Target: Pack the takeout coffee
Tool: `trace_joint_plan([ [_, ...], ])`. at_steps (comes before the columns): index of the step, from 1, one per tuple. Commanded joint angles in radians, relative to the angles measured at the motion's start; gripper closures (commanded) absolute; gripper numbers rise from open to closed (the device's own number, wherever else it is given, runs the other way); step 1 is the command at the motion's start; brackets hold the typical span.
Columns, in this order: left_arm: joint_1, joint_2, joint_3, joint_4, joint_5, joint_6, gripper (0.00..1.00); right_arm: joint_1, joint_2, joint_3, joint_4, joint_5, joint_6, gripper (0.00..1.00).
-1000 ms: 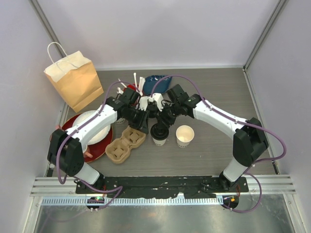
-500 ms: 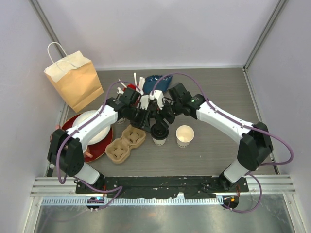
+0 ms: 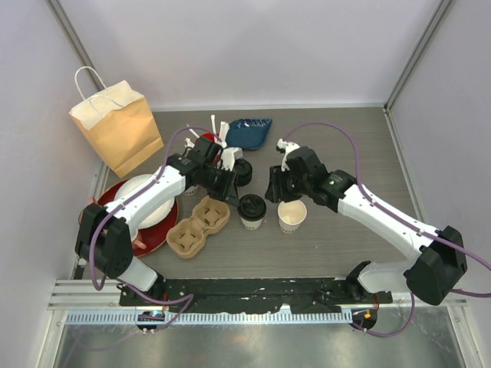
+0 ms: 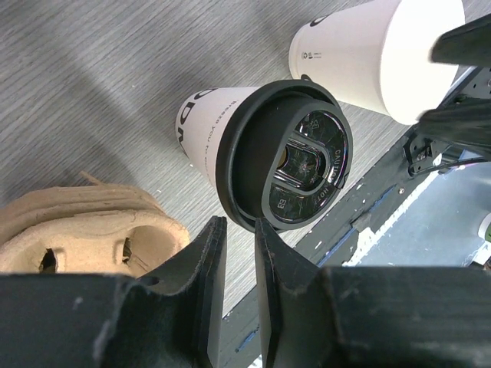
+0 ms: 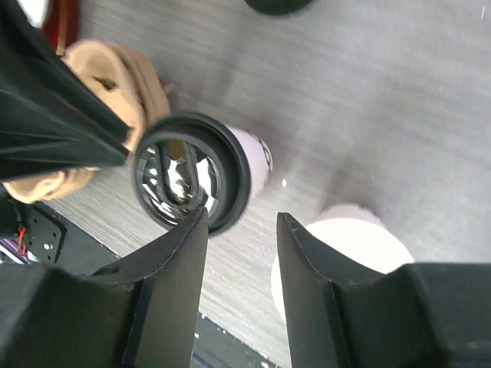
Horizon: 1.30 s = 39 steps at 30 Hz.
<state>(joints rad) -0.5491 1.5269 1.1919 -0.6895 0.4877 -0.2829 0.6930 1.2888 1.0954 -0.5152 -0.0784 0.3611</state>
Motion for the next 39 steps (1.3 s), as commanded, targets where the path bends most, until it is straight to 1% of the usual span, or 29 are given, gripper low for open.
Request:
trace_joint_plan([
  [1, 0.006, -0.005, 0.012, 0.048, -0.008, -0.009, 0.76, 0.005, -0.029, -0.072, 0.0, 0.013, 0.171, 0.53],
  [3, 0.006, -0.001, 0.015, 0.051, -0.011, -0.01, 0.76, 0.007, -0.013, -0.092, 0.029, -0.017, 0.177, 0.55],
  [5, 0.006, 0.009, 0.017, 0.056, -0.017, -0.013, 0.76, 0.01, 0.004, -0.092, 0.027, -0.026, 0.182, 0.62],
  [7, 0.005, 0.013, 0.017, 0.062, -0.014, -0.015, 0.77, 0.008, 0.013, -0.098, 0.033, -0.027, 0.185, 0.66],
  [10, 0.006, 0.018, 0.014, 0.07, -0.011, -0.012, 0.77, 0.01, 0.014, -0.12, 0.067, -0.05, 0.191, 0.66],
  [19, 0.005, 0.032, -0.003, 0.079, -0.003, -0.01, 0.78, 0.013, 0.061, -0.112, 0.084, -0.077, 0.185, 0.66],
  [22, 0.005, 0.03, -0.012, 0.081, -0.003, -0.007, 0.78, 0.013, 0.075, -0.117, 0.086, -0.078, 0.183, 0.68],
  [25, 0.005, 0.029, -0.023, 0.084, -0.003, -0.004, 0.78, 0.013, 0.066, -0.121, 0.089, -0.069, 0.187, 0.72],
  [33, 0.005, 0.012, -0.031, 0.084, 0.002, -0.002, 0.79, 0.01, -0.008, -0.106, 0.049, -0.032, 0.191, 0.75],
  [39, 0.006, 0.003, -0.034, 0.084, 0.008, 0.002, 0.79, 0.011, -0.003, -0.121, 0.063, -0.04, 0.202, 0.76],
])
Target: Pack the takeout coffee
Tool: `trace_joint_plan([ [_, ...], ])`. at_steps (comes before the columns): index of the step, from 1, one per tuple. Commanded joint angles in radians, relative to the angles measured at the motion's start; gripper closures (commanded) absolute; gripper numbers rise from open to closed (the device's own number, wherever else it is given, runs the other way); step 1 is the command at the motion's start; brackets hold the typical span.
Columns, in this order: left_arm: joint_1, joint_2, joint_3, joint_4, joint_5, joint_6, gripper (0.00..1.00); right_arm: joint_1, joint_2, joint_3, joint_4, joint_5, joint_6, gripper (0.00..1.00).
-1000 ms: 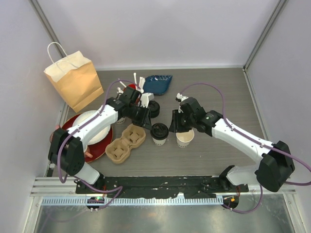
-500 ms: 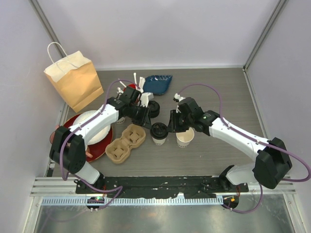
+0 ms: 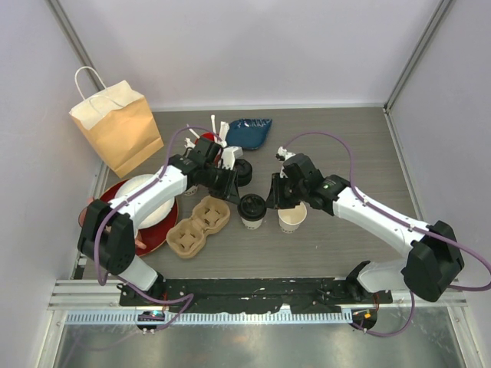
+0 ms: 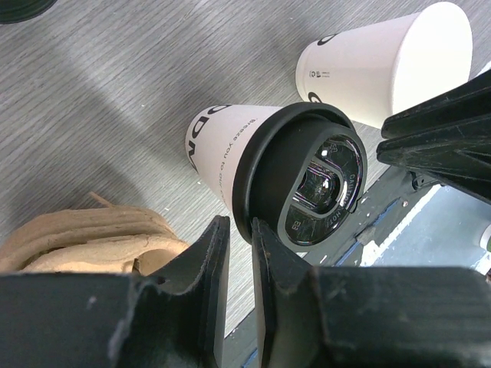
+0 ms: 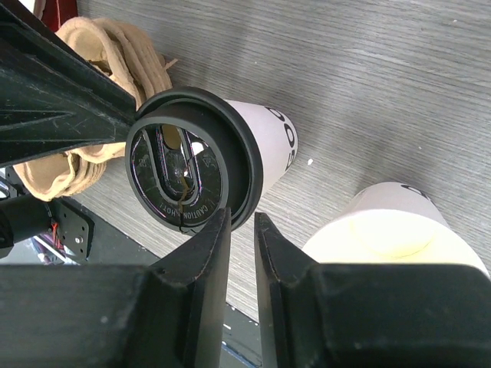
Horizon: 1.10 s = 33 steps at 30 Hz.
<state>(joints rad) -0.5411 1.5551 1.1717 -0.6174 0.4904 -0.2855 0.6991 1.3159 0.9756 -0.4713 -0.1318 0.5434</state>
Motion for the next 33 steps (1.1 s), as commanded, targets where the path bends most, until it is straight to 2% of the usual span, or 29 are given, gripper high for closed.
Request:
trace_joint_plan([
  [1, -0.003, -0.027, -0.015, 0.013, 0.007, 0.005, 0.79, 0.004, -0.026, -0.003, 0.023, 0.012, 0.02, 0.76],
  [17, -0.003, -0.023, -0.035, 0.025, 0.019, -0.009, 0.8, 0.005, 0.065, -0.054, 0.097, -0.043, 0.032, 0.76],
  [19, -0.005, -0.018, -0.059, 0.036, 0.02, -0.015, 0.82, 0.005, 0.075, -0.06, 0.1, -0.037, 0.032, 0.77],
  [21, -0.003, -0.009, -0.073, 0.044, 0.013, -0.02, 0.91, 0.004, 0.075, -0.072, 0.105, -0.022, 0.033, 0.8],
  [25, -0.003, 0.023, -0.099, 0.053, 0.002, -0.024, 1.0, -0.003, 0.066, -0.109, 0.108, -0.014, 0.038, 0.85],
  [33, -0.023, 0.097, -0.156, 0.061, -0.023, -0.029, 1.0, -0.007, 0.052, -0.16, 0.112, 0.0, 0.043, 0.88],
])
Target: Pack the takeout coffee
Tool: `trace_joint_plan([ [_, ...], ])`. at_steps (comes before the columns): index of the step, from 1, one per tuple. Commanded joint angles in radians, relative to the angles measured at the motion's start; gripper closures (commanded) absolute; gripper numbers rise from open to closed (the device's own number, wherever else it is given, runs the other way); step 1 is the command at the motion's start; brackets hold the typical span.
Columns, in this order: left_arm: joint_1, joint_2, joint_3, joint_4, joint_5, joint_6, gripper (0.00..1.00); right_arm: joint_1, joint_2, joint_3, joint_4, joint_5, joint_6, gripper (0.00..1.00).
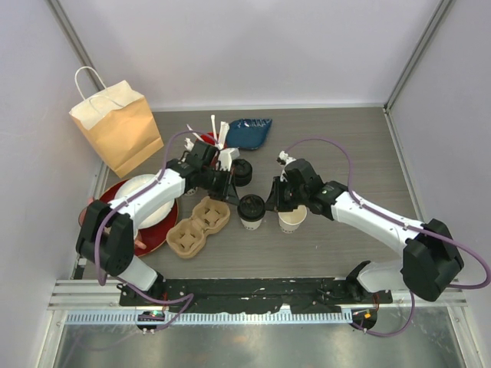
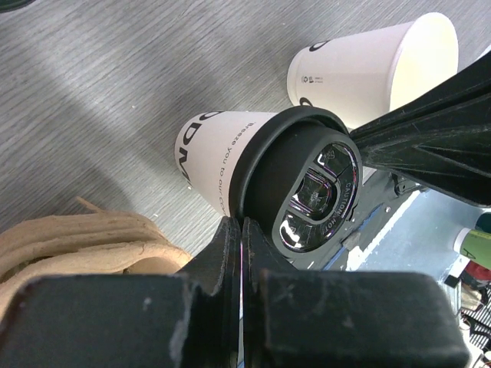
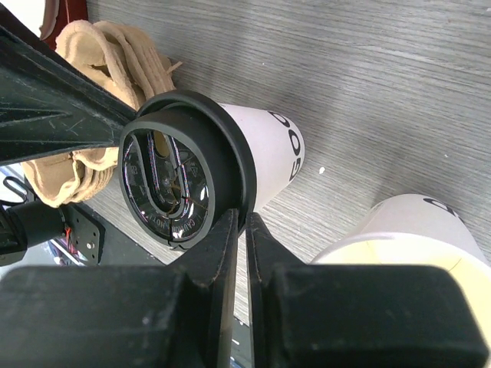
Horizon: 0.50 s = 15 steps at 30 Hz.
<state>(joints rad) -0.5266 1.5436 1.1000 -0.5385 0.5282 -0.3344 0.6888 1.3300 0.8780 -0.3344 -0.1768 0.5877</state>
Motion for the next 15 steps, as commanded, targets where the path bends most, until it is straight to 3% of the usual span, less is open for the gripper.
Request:
trace_joint_plan([
  [1, -0.042, 0.125, -0.084, -0.017, -0.063, 0.02, 1.0, 0.002, 0.038, -0.068, -0.025, 0.048, -0.002, 0.88],
  [6, -0.053, 0.177, -0.089, -0.009, -0.071, 0.009, 1.0, -0.003, 0.044, -0.085, -0.025, 0.051, -0.008, 0.91],
  [10, -0.053, 0.216, -0.091, -0.014, -0.086, 0.006, 1.0, -0.015, 0.051, -0.115, -0.017, 0.042, -0.014, 0.99],
  [15, -0.05, 0.221, -0.06, -0.031, -0.093, 0.018, 1.0, -0.023, 0.049, -0.139, -0.008, 0.031, -0.014, 0.99],
])
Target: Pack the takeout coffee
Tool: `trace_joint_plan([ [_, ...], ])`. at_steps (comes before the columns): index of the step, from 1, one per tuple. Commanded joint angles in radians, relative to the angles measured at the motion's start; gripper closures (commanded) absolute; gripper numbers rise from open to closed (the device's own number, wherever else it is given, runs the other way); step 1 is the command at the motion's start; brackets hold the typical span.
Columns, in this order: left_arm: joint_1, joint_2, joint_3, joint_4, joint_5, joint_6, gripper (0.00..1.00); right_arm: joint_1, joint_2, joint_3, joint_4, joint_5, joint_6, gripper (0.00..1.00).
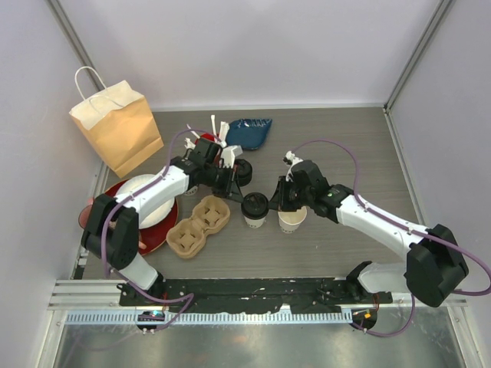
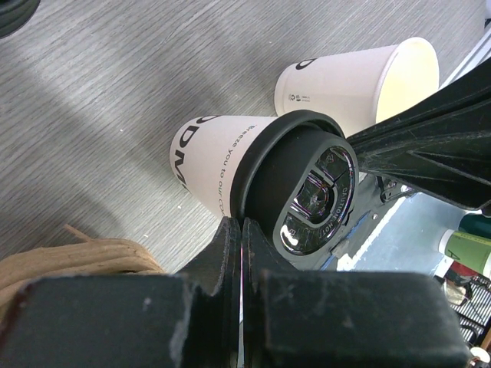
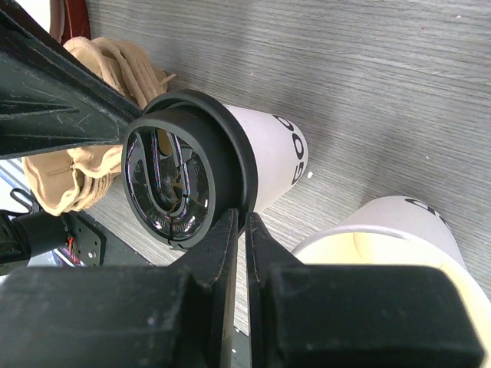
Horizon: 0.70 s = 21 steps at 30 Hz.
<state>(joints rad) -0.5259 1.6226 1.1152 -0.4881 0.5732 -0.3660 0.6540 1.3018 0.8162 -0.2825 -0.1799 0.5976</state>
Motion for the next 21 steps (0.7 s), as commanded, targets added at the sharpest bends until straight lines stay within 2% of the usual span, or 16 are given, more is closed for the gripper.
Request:
trace_joint_plan([
  [1, -0.049, 0.129, -0.066, -0.087, -0.138, 0.055, 1.0, 0.01, 0.076, -0.071, -0.058, 0.028, -0.024, 0.99],
  [10, -0.051, -0.064, 0.003, -0.096, -0.07, 0.102, 0.99, 0.039, 0.051, 0.037, -0.069, -0.038, -0.058, 0.99],
  [17, -0.049, -0.087, 0.051, -0.136, -0.044, 0.142, 0.96, 0.045, 0.021, 0.084, -0.075, -0.063, -0.071, 0.98],
  [21, -0.049, -0.078, 0.06, -0.15, -0.049, 0.156, 0.92, 0.047, 0.005, 0.113, -0.112, -0.052, -0.082, 0.92],
])
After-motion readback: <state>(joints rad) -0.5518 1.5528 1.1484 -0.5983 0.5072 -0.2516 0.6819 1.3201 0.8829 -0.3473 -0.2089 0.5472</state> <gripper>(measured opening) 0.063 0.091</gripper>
